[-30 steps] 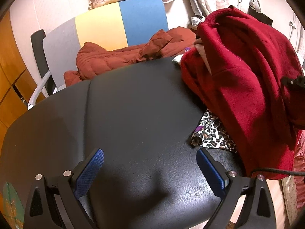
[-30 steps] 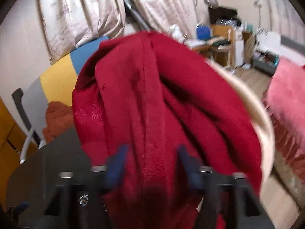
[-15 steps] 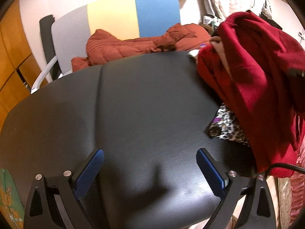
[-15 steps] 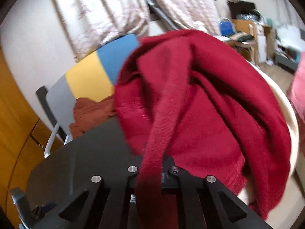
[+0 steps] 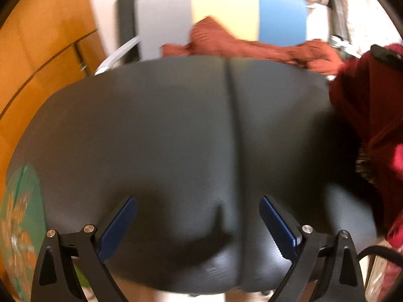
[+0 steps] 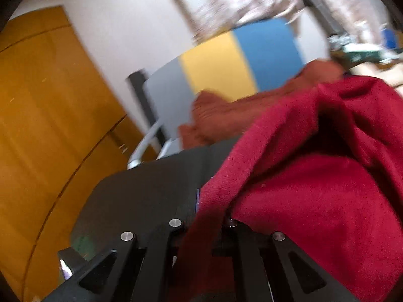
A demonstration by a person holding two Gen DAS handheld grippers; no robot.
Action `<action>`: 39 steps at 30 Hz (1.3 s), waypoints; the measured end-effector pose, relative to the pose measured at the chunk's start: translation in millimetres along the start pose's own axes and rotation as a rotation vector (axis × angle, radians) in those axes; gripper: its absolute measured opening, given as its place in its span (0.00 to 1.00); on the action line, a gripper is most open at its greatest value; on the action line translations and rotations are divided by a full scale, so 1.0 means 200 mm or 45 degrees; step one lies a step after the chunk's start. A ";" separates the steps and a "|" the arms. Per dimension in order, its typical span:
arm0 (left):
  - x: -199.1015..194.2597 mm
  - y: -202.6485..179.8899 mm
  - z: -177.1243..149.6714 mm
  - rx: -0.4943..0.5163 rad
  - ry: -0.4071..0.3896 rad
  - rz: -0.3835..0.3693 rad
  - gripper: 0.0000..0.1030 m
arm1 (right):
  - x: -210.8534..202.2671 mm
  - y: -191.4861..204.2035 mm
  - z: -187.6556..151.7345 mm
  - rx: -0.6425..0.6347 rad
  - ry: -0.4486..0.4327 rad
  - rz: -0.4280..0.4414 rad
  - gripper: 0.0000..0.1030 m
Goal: Fold clothes
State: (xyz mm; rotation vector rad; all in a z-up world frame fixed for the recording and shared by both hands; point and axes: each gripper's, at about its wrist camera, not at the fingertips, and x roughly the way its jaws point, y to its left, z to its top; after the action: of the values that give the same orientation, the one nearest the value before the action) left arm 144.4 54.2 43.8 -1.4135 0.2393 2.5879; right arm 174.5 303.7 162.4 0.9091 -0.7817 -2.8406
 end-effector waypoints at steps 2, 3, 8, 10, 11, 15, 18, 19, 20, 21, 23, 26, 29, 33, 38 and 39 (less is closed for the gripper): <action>0.04 0.07 -0.04 -0.049 0.040 0.033 0.96 | 0.13 0.05 -0.10 -0.020 0.094 0.047 0.05; 0.05 0.10 -0.06 -0.070 0.062 0.049 0.96 | 0.20 0.08 -0.15 -0.031 0.141 0.068 0.06; 0.07 0.14 -0.13 -0.087 0.078 0.055 0.96 | 0.26 0.04 -0.45 -0.082 0.325 0.057 0.53; 0.05 0.10 -0.13 -0.076 0.047 0.023 0.96 | 0.17 -0.02 -0.53 -0.093 0.310 0.031 0.63; 0.04 0.08 -0.13 -0.071 0.032 0.007 0.96 | 0.12 -0.06 -0.55 -0.090 0.291 0.014 0.63; -0.02 -0.08 -0.10 0.005 -0.053 -0.110 0.96 | -0.19 -0.28 -0.60 -0.044 0.149 -0.229 0.65; -0.05 -0.25 -0.09 0.127 -0.105 -0.178 0.96 | -0.45 -0.50 -0.55 0.127 0.007 -0.323 0.73; -0.07 -0.29 -0.11 0.168 -0.114 -0.186 0.96 | -0.54 -0.58 -0.53 0.214 -0.046 -0.316 0.78; -0.07 -0.33 -0.12 0.206 -0.123 -0.184 0.96 | -0.62 -0.67 -0.52 0.305 -0.098 -0.306 0.80; -0.07 -0.38 -0.11 0.245 -0.133 -0.180 0.96 | -0.68 -0.75 -0.51 0.401 -0.148 -0.292 0.83; -0.05 -0.43 -0.08 0.302 -0.158 -0.151 0.96 | -0.79 -0.94 -0.52 0.607 -0.244 -0.252 0.85; -0.02 -0.49 -0.04 0.384 -0.203 -0.059 0.96 | -0.86 -1.15 -0.58 0.873 -0.308 -0.157 0.85; 0.04 -0.52 0.01 0.428 -0.197 0.013 0.96 | -0.87 -1.27 -0.66 1.097 -0.373 -0.096 0.84; 0.09 -0.43 0.00 0.323 -0.119 -0.051 0.96 | -0.92 -1.33 -0.72 1.215 -0.468 -0.098 0.45; 0.08 -0.39 -0.03 0.240 -0.085 -0.139 0.96 | -1.01 -1.19 -0.64 1.009 -0.478 -0.226 0.10; 0.07 -0.38 -0.04 0.237 -0.090 -0.149 0.96 | -1.03 -1.13 -0.60 0.927 -0.493 -0.278 0.10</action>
State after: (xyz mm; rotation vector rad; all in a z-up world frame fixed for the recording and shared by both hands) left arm 161.3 127.8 23.9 -1.2319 0.3654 2.4447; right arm 432.8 487.1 77.4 0.4876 -1.9530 -2.9732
